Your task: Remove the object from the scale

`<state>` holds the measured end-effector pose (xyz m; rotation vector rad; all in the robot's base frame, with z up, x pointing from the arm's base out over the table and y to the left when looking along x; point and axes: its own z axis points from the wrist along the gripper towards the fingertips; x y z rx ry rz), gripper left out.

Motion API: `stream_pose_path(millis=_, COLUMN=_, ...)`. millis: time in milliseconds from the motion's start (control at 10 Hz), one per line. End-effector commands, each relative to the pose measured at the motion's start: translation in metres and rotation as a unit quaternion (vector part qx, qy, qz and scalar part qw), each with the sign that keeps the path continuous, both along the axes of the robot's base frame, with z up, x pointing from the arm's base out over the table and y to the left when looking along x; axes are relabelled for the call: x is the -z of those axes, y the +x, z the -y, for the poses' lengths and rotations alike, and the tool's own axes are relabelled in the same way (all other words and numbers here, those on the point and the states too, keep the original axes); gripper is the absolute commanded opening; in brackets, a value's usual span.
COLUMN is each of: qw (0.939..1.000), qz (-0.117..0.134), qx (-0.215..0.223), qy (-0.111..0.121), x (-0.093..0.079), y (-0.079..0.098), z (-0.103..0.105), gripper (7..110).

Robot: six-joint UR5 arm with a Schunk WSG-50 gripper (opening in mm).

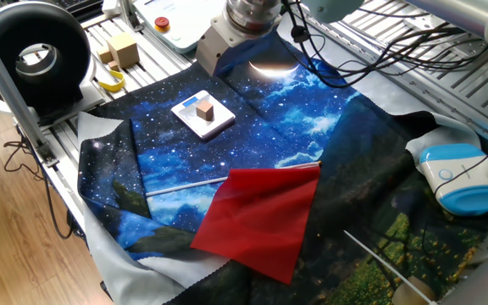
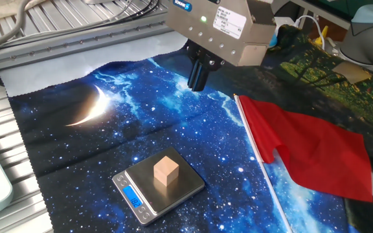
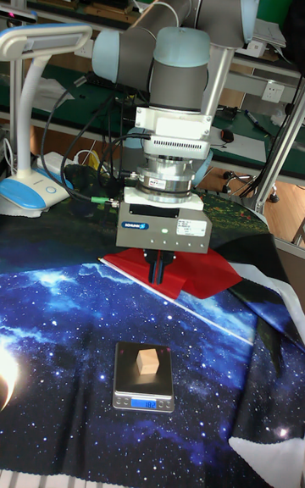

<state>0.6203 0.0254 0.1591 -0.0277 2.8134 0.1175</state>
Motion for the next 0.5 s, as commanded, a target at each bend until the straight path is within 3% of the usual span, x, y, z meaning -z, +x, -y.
stream_pose_path(millis=0, qw=0.9999, qz=0.012, qx=0.006, qy=0.011, x=-0.004, y=0.006, z=-0.003, gripper=7)
stream_pose_path(millis=200, qw=0.9992, qz=0.013, qx=-0.008, qy=0.036, x=-0.006, y=0.006, z=-0.017, gripper=7)
stream_pose_path(millis=400, qw=0.9992, qz=0.009, qx=-0.025, qy=0.029, x=0.006, y=0.040, z=-0.019, gripper=7)
